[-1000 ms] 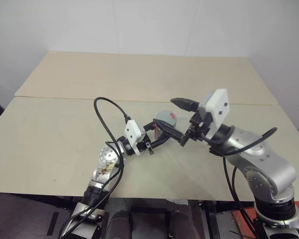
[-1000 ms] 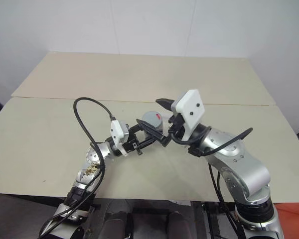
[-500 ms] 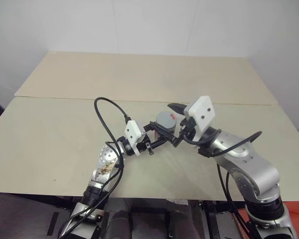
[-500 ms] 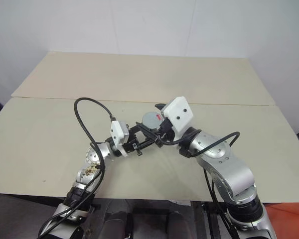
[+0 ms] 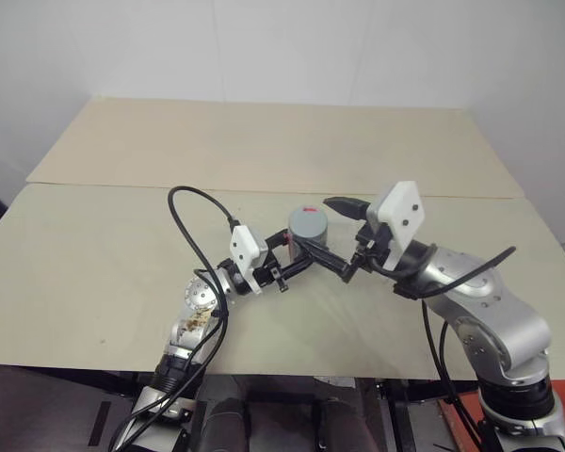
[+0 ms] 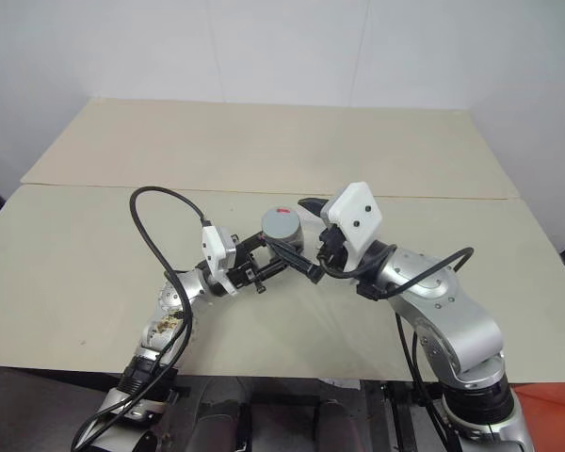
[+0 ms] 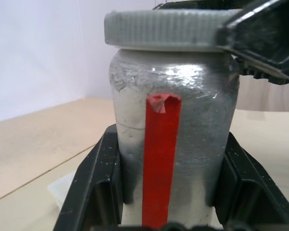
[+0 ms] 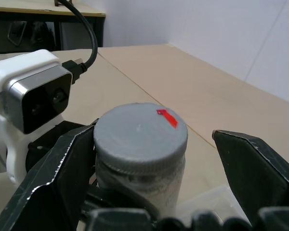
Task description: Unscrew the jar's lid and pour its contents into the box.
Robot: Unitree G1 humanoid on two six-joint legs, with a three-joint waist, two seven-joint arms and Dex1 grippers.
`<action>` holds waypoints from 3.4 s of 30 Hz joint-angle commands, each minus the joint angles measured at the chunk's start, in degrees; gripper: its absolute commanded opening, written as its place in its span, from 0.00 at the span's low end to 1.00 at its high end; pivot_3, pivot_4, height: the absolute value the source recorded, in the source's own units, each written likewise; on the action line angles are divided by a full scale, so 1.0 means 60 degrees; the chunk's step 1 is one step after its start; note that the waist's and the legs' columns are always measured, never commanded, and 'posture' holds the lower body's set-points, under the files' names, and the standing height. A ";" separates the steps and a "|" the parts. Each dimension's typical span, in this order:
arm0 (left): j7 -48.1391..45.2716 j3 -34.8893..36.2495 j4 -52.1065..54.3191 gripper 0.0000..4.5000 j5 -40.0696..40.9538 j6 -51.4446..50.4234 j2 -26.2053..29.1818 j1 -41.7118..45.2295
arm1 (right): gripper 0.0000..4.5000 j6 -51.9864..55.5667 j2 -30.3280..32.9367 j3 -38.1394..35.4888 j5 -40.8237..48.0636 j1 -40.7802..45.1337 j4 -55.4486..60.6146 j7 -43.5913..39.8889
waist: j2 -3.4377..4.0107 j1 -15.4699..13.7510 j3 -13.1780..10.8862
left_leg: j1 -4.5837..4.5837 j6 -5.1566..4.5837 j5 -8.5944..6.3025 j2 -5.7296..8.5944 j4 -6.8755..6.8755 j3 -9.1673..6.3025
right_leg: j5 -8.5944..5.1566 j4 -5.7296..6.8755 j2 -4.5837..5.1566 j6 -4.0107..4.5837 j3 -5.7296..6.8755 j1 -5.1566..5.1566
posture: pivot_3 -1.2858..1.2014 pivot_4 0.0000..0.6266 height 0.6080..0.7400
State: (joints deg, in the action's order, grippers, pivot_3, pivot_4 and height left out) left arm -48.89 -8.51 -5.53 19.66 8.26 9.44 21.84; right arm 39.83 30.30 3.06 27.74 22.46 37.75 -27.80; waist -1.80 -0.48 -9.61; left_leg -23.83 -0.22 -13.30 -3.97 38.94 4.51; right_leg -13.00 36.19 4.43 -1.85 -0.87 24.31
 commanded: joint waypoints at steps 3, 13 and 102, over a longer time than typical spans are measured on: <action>-0.0183 0.0275 0.0198 0.43 0.0258 0.0187 0.0055 0.0022 | 0.98 -0.0449 0.0593 -0.1353 0.0055 -0.0252 -0.0106 -0.0272 | 0.0000 -0.0008 0.0000 | -0.0001 0.0000 0.0000 0.0001 0.0001 0.0000 | 0.0000 -0.0001 0.0000 0.0000 0.0000 -0.0001 | 0.52 0.24 1.00; -0.0313 0.0271 -0.0047 0.43 0.0077 0.0366 -0.0005 0.0055 | 0.98 -0.0886 0.1830 -0.2270 0.0796 -0.1164 0.0120 -0.2260 | 0.0000 -0.0017 0.0000 | 0.0000 -0.0001 0.0000 0.0002 -0.0001 0.0000 | 0.0000 -0.0006 0.0001 -0.0001 -0.0001 -0.0005 | 0.52 0.24 1.00; -0.0373 -0.0053 0.0025 0.43 -0.0267 0.0774 -0.0060 -0.0240 | 0.98 -0.0106 -0.0119 0.0393 -0.0194 0.0541 -0.0090 -0.0416 | 0.0001 0.0062 0.0000 | 0.0002 -0.0002 0.0001 0.0002 0.0005 -0.0010 | 0.0005 0.0001 -0.0001 -0.0002 0.0002 -0.0008 | 0.52 0.24 1.00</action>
State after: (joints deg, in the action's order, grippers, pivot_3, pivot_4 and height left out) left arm -51.13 -8.78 -7.19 17.99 11.48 9.29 20.23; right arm 39.47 29.81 6.53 26.07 24.52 35.51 -30.30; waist -1.80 -0.11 -9.61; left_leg -23.81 -0.23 -13.29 -3.96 38.97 4.44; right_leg -12.97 36.19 4.42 -1.86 -0.86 24.26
